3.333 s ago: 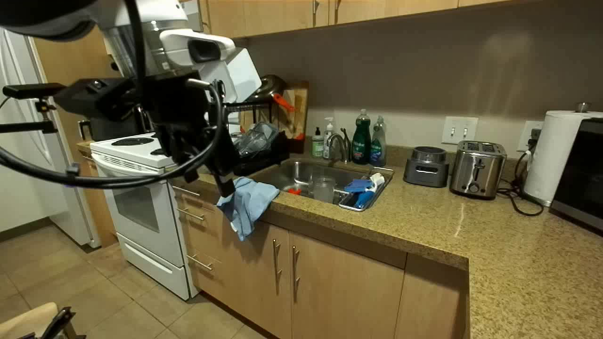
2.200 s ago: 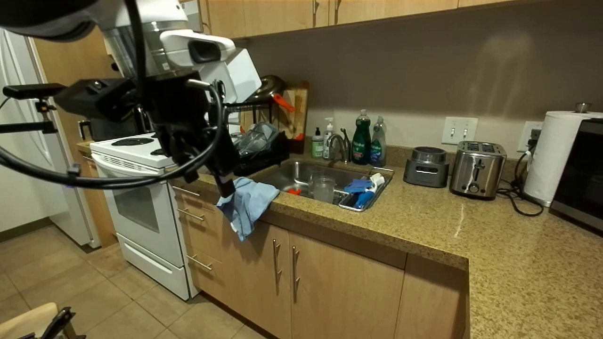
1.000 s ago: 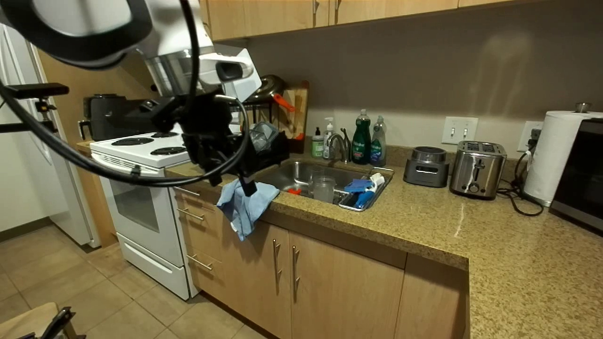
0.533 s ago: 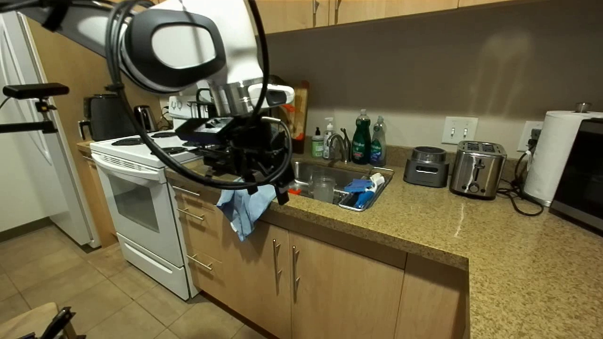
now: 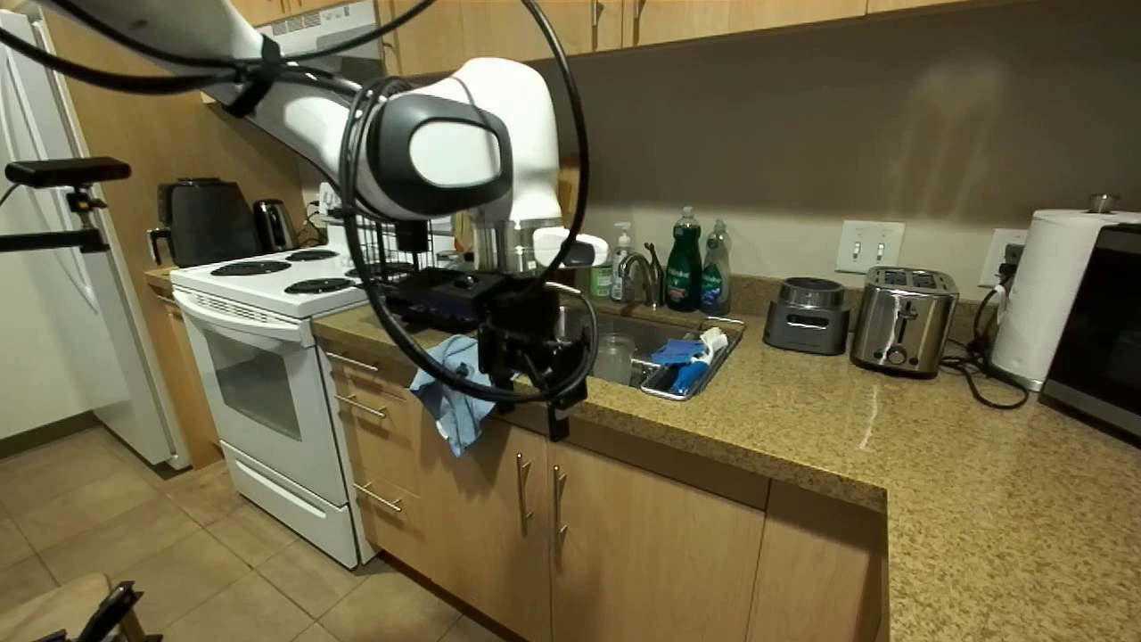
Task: Open the drawer
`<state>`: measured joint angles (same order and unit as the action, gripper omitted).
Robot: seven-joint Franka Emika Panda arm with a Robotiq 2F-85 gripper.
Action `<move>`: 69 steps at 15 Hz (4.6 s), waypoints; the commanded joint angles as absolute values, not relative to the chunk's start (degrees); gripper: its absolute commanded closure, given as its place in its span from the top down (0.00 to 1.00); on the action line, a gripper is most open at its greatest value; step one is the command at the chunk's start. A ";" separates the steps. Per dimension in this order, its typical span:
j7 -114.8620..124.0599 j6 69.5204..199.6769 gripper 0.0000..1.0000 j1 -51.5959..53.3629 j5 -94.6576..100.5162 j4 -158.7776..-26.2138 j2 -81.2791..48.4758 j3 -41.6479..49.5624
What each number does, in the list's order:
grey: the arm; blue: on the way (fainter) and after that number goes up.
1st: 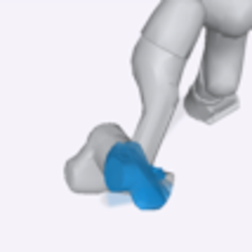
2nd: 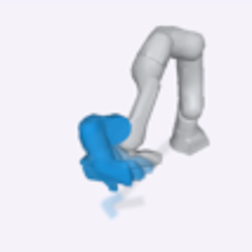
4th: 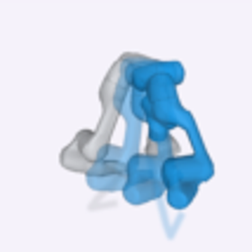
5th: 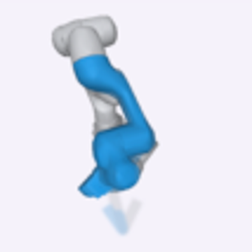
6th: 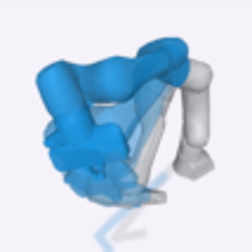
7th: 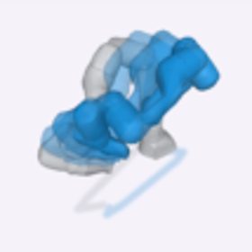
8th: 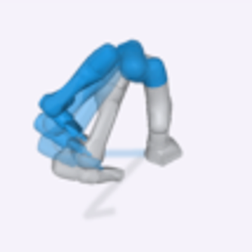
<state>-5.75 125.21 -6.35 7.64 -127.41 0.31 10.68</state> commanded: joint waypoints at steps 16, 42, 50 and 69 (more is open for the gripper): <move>4.09 130.54 1.00 -7.06 45.94 -133.77 -14.80 13.71; 40.63 129.90 1.00 -10.31 91.08 -111.00 -35.93 14.58; 49.85 124.73 1.00 -13.07 104.10 -111.99 -39.47 12.57; 55.72 120.41 1.00 -15.37 104.03 -113.20 -42.47 8.38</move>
<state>55.98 121.02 -14.41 103.73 -113.21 -42.59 9.48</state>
